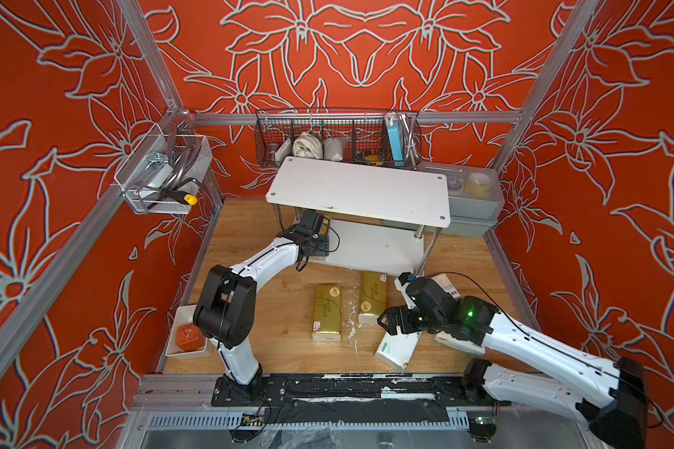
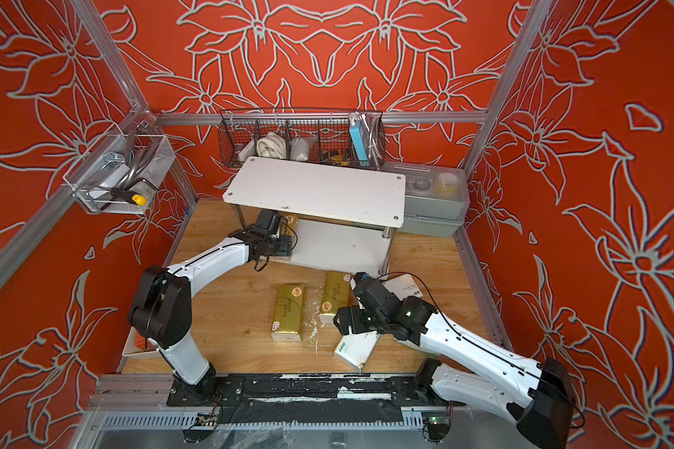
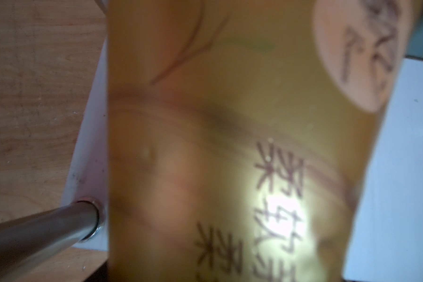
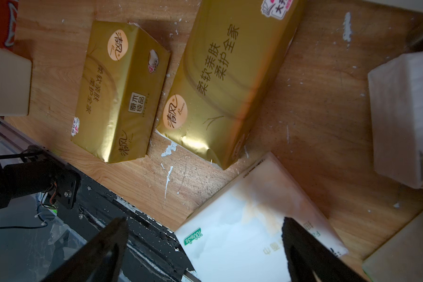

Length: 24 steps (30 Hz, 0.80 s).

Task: Place the tissue boxes on the shelf by color
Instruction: Place a box of tissues on the shelf.

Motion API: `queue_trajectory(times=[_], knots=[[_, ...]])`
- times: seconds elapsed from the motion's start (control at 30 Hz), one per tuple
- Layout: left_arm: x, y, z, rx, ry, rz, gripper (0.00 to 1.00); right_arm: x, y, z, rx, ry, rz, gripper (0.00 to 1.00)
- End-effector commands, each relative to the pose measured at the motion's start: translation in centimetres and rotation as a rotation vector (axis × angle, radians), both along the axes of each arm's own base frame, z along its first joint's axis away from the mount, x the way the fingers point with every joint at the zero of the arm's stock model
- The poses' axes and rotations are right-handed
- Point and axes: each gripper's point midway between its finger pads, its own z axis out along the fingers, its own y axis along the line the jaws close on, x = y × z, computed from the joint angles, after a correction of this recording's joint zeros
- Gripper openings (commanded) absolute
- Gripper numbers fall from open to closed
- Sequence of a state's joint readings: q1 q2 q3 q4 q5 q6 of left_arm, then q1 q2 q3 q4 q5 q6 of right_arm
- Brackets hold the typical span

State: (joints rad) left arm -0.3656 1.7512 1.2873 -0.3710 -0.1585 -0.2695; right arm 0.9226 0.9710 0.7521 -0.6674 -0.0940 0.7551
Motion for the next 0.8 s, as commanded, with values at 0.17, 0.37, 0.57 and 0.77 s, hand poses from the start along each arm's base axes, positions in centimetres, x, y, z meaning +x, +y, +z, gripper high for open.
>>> queue_trajectory(times=[0.17,0.37,0.57,0.77], knots=[[2.7,-0.8,-0.7,-0.012,-0.014,-0.008,0.79,-0.5,-1.6,-0.4,-0.05,-0.006,-0.031,0.98],[2.7,-0.8,-0.8,-0.003,-0.013,-0.014,0.92,-0.7,-2.1,-0.4,-0.057,-0.012,-0.04,0.98],[2.5,-0.6,0.4,0.002,-0.047,-0.028,0.99,-0.6,-2.1,-0.6,-0.06,-0.011,-0.04,0.98],[1.9,-0.7,1.9,-0.014,-0.071,-0.049,0.99,-0.6,-2.3,-0.7,-0.074,-0.018,-0.04,0.99]])
